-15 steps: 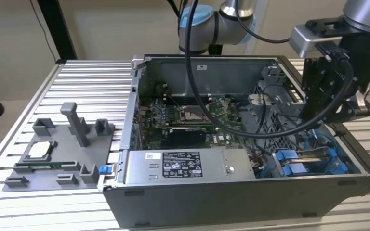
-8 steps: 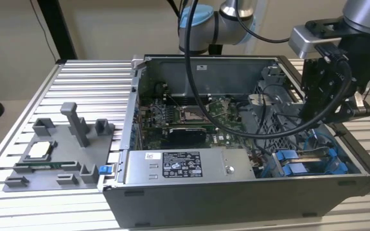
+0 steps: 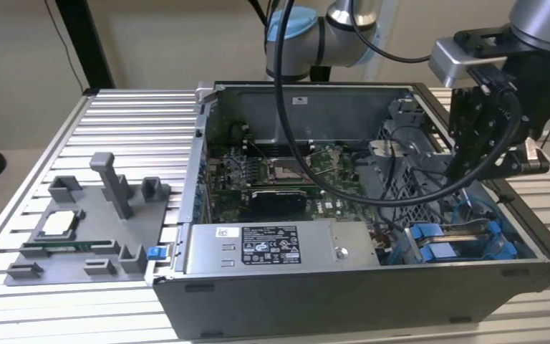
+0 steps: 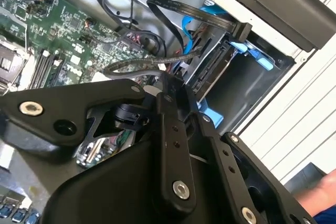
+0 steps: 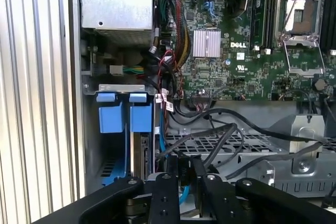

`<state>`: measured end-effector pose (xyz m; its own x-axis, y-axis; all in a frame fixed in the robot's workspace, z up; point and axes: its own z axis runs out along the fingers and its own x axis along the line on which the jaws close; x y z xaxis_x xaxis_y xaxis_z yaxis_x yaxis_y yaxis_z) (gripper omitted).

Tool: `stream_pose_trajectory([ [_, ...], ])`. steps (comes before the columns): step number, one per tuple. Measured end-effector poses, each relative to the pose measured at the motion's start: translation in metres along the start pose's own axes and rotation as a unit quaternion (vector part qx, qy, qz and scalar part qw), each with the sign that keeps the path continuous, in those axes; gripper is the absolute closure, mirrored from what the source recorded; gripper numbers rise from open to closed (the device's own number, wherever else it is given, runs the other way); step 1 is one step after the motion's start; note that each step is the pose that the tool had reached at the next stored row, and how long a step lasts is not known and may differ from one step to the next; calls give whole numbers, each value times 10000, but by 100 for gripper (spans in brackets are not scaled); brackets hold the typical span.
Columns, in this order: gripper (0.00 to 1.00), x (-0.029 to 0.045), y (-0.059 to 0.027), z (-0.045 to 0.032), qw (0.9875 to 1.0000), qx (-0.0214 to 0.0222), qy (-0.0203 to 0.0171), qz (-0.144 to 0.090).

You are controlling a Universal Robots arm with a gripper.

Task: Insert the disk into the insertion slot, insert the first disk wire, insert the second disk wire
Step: 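Insert the first disk wire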

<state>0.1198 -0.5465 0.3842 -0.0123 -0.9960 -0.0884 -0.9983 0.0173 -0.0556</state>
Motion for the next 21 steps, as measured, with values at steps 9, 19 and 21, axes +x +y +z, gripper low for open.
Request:
stream_pose_trajectory([
  [9,100,1,0,3,10000,11,-12,0],
  [19,100,60,-15,1,10000,3,-12,1],
  [21,100,91,-27,-1,10000,-7,-12,2],
])
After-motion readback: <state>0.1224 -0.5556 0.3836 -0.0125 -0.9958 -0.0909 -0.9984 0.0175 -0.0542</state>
